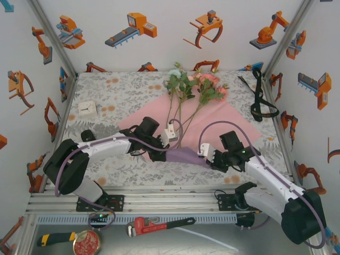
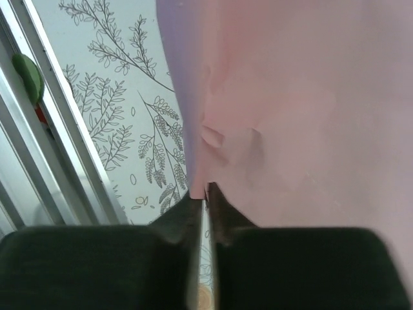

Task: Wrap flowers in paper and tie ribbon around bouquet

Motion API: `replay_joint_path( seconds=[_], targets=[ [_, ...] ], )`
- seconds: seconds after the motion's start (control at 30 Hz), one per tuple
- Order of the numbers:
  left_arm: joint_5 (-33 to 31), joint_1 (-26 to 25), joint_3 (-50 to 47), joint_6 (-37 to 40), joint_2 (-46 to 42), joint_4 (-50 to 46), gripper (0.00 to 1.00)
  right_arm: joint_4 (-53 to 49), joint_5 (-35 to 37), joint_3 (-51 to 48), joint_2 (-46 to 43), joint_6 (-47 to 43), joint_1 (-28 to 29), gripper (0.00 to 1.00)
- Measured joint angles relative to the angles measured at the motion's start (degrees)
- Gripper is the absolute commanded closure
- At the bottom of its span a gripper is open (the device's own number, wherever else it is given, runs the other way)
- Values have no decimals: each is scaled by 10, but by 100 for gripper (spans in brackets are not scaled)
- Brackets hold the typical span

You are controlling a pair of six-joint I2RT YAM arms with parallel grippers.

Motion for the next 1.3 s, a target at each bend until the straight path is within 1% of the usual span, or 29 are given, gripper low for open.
replay_joint_path(
  seconds=[0.17, 0.3, 0.33, 0.37, 0.4, 0.43, 0.47, 0.53, 0.63, 0.7, 0.77, 0.8, 0.83, 0.87, 0.9, 0.93, 1.03, 1.1, 1.13, 1.17, 1.2, 1.3],
  targets=[
    [-2, -1, 0, 32, -3, -22, 100, -35, -1, 18, 31, -37, -11, 100],
    [1, -7, 0, 54, -13, -25, 100, -54, -31, 43, 53, -66, -71, 100],
    [3, -8, 0, 57, -16, -24, 100, -60, -41, 49, 55, -73, -85, 97],
    [4, -9, 0, 59, -18, -23, 100, -64, -49, 52, 55, -78, -92, 81],
    [4, -9, 0, 59, -20, -23, 100, -73, -57, 56, 57, -81, -97, 62],
    [1, -7, 0, 59, -22, -27, 100, -90, -55, 60, 58, -85, -99, 50],
    [0, -4, 0, 58, -22, -31, 100, -103, -56, 62, 60, -88, -105, 44],
    [-1, 2, 0, 53, -22, -33, 100, -122, -73, 66, 63, -85, -108, 35],
    [0, 3, 0, 50, -21, -33, 100, -127, -116, 72, 54, -63, -104, 28],
    [0, 3, 0, 49, -19, -33, 100, -102, -141, 72, 31, -24, -86, 25],
    [0, 3, 0, 47, -17, -33, 100, -53, -153, 65, 6, 22, -64, 24],
    [0, 3, 0, 47, -17, -33, 100, -23, -155, 58, -5, 47, -56, 26],
    [0, 3, 0, 47, -17, -33, 100, 3, -155, 52, -11, 70, -51, 30],
    [0, 3, 0, 46, -17, -33, 100, 38, -156, 45, -12, 97, -47, 37],
    [0, 3, 0, 45, -17, -33, 100, 69, -158, 42, -7, 120, -45, 47],
    [0, 3, 0, 45, -17, -33, 100, 94, -159, 41, 2, 141, -45, 54],
    [0, 3, 0, 46, -17, -33, 94, 153, -170, 50, 54, 195, -45, 69],
    [0, 3, 0, 46, -16, -33, 86, 173, -177, 69, 98, 219, -44, 83],
    [-1, 3, 0, 46, -16, -33, 80, 181, -181, 77, 115, 229, -44, 89],
    [-2, 3, 0, 47, -15, -33, 69, 188, -184, 85, 131, 238, -44, 96],
    [-5, 3, 0, 49, -13, -33, 59, 194, -186, 91, 143, 245, -44, 100],
    [-22, 3, 0, 47, -11, -37, 37, 199, -182, 105, 162, 260, -43, 100]
  ],
)
